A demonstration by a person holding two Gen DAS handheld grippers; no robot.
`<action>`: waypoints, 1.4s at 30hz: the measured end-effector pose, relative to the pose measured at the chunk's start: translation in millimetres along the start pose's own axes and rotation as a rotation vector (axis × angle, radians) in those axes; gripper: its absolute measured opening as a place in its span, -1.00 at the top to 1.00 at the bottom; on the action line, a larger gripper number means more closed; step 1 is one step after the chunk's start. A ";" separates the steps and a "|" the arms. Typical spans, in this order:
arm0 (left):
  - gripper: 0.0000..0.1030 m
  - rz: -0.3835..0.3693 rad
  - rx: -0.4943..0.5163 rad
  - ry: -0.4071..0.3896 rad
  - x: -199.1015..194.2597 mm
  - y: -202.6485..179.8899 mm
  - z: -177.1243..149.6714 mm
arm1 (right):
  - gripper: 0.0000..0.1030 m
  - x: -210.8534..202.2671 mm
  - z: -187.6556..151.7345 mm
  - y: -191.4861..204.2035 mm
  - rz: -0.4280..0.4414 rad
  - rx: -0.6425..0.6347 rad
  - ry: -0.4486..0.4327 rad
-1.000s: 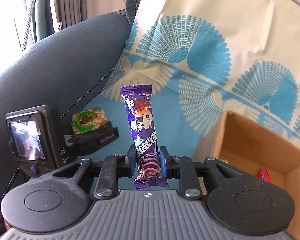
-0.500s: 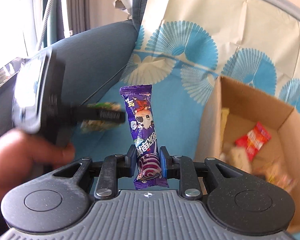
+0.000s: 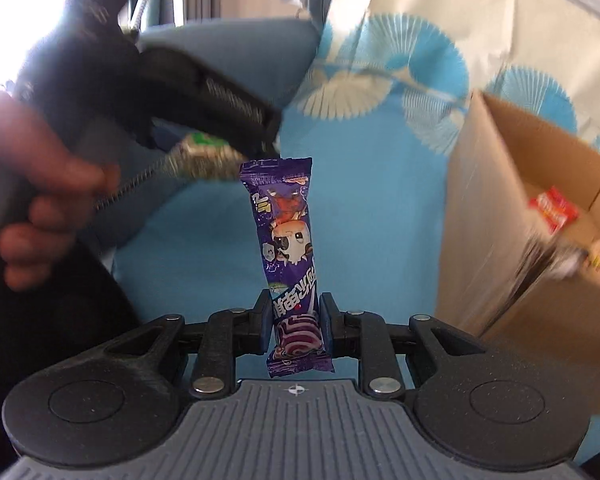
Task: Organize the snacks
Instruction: 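Lift and carry the purple candy bar and nut cake over the box with both tools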
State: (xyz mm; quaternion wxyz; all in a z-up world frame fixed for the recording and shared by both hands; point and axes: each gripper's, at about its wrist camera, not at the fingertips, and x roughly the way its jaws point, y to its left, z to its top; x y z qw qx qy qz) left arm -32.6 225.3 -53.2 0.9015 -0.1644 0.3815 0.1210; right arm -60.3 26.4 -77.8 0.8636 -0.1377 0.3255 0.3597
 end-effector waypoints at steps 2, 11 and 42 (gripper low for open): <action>-0.65 -0.016 -0.019 0.044 4.5 4.6 1.2 | 0.52 6.6 -2.7 -1.5 -0.004 0.012 0.023; -0.66 -0.074 -0.110 0.266 25.4 18.1 -4.9 | 0.50 16.6 -10.4 -4.7 0.032 0.059 0.064; -0.86 0.056 0.005 0.323 49.6 -4.1 -1.5 | 0.41 29.5 -10.7 -16.5 0.041 0.116 0.053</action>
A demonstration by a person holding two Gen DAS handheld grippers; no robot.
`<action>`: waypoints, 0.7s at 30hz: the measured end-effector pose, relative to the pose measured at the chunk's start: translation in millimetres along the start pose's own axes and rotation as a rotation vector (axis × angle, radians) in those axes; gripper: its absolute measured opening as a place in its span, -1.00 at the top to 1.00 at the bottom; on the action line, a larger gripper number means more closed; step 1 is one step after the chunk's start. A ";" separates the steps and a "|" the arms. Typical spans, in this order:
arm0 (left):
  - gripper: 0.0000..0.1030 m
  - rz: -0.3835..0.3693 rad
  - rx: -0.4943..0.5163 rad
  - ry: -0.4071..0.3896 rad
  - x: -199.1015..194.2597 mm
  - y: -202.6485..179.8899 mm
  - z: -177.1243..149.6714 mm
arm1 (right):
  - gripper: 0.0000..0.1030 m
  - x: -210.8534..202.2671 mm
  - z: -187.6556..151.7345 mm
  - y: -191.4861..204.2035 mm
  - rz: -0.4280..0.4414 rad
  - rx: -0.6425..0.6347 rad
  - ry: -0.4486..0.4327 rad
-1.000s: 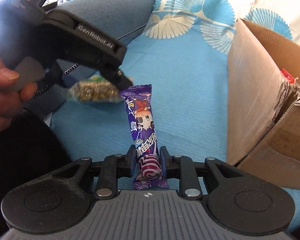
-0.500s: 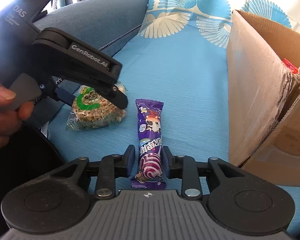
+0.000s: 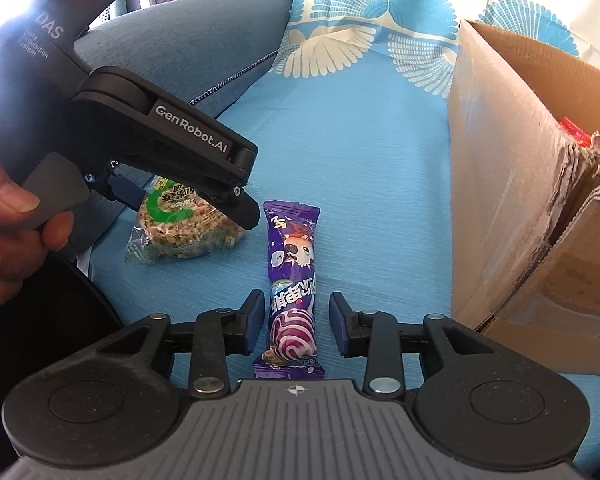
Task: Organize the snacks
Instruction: 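Lift and carry the purple candy bar and nut cake over the box with both tools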
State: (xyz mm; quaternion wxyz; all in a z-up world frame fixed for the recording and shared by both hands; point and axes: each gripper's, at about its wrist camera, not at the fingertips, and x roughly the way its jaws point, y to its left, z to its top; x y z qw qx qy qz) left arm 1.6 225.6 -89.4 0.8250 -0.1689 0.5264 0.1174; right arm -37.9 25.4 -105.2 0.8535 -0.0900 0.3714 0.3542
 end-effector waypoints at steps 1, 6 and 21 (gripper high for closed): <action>-0.84 0.004 0.001 -0.002 1.6 -2.3 1.3 | 0.52 0.2 0.0 0.0 -0.003 -0.002 0.000; -0.68 0.024 0.006 -0.021 2.8 -5.4 2.4 | 0.55 -2.0 -0.5 -1.5 -0.010 -0.002 -0.012; -0.64 -0.071 -0.006 -0.109 -15.0 7.6 -4.1 | 0.56 -46.0 10.1 -2.1 -0.001 -0.019 -0.153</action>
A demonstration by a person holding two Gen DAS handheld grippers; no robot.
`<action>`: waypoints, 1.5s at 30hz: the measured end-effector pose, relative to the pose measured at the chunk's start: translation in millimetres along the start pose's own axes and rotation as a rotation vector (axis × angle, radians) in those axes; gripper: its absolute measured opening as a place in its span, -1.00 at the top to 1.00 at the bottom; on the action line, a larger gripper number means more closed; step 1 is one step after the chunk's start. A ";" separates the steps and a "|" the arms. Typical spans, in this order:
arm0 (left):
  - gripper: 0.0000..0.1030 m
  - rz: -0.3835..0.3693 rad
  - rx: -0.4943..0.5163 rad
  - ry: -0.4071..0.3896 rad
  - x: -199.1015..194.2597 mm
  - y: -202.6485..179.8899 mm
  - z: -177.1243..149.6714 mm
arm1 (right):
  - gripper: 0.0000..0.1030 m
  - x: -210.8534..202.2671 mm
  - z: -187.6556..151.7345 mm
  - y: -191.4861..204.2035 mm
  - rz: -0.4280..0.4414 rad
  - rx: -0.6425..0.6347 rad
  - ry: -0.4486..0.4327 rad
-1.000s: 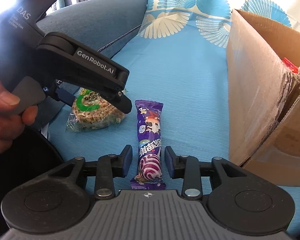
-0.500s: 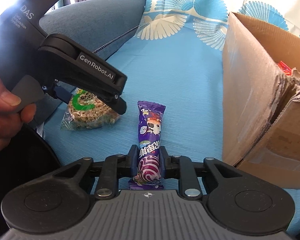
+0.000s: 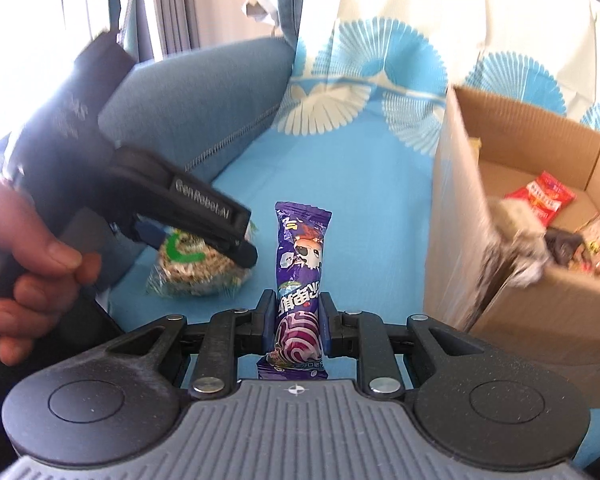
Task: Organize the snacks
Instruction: 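Lift and carry the purple candy bar and nut cake over the box with both tools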
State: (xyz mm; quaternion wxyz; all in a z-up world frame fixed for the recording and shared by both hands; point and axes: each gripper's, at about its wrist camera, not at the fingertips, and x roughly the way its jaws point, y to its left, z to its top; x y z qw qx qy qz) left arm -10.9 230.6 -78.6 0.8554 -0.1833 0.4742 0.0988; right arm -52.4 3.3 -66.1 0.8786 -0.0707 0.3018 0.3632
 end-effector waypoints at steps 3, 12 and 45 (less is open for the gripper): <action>-0.64 -0.019 0.008 -0.032 -7.3 -0.8 -1.2 | 0.56 -13.7 7.4 -0.1 0.011 0.002 -0.037; -0.64 -0.039 0.048 -0.123 -25.0 -8.3 -8.9 | 0.55 -70.1 51.7 -22.5 0.079 -0.029 -0.189; -0.64 0.037 0.004 -0.309 -73.9 -75.8 -27.7 | 0.55 -78.9 18.8 -141.0 -0.013 0.265 -0.332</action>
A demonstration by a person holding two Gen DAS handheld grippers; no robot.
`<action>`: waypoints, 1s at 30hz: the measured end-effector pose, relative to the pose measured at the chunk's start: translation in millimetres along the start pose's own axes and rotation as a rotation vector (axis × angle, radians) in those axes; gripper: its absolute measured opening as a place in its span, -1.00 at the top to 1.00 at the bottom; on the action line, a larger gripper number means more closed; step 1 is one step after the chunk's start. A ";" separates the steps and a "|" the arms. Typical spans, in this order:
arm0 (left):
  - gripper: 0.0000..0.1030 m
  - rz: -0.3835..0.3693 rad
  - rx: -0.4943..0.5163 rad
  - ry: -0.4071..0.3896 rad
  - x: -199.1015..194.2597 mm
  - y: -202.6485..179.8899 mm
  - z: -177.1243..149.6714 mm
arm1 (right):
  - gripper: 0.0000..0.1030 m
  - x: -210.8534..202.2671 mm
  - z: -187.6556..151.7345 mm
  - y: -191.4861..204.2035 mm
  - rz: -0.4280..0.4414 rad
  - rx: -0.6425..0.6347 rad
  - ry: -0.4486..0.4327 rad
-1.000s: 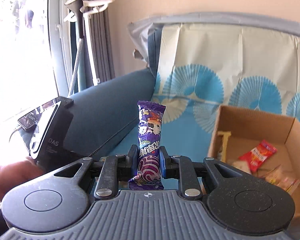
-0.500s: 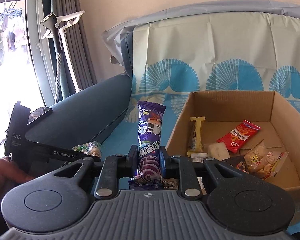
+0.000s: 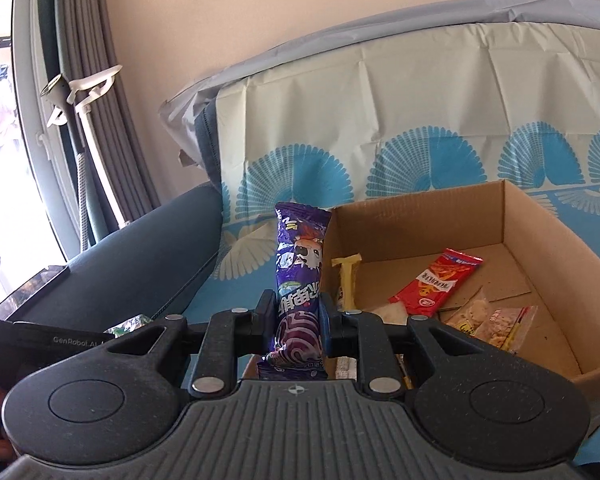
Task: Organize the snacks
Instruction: 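Lift and carry the purple candy bar and nut cake over the box with both tools, then open both tools to drop the candy bar and nut cake into the box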
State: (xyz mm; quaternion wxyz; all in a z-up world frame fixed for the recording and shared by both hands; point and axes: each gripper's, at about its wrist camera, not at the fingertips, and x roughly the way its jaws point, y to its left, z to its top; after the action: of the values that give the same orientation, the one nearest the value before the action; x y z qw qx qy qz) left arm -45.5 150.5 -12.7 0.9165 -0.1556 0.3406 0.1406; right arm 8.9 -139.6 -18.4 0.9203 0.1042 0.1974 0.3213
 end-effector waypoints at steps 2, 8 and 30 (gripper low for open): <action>-0.64 -0.015 0.028 -0.018 -2.7 -18.7 6.7 | 0.55 0.2 1.1 -6.9 -0.021 0.024 -0.006; -0.64 -0.064 0.059 -0.074 -10.4 -71.7 37.4 | 0.55 7.6 1.6 -28.6 -0.069 0.116 0.008; -0.64 -0.113 0.205 -0.029 42.0 -210.3 67.9 | 0.55 1.2 5.4 -87.8 -0.145 0.359 -0.064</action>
State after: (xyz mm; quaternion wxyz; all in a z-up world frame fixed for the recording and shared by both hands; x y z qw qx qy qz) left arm 101.0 -9.0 48.0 0.9390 -0.0780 0.3305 0.0552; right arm 60.4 -206.9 -41.9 0.9135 0.2623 0.2293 0.2103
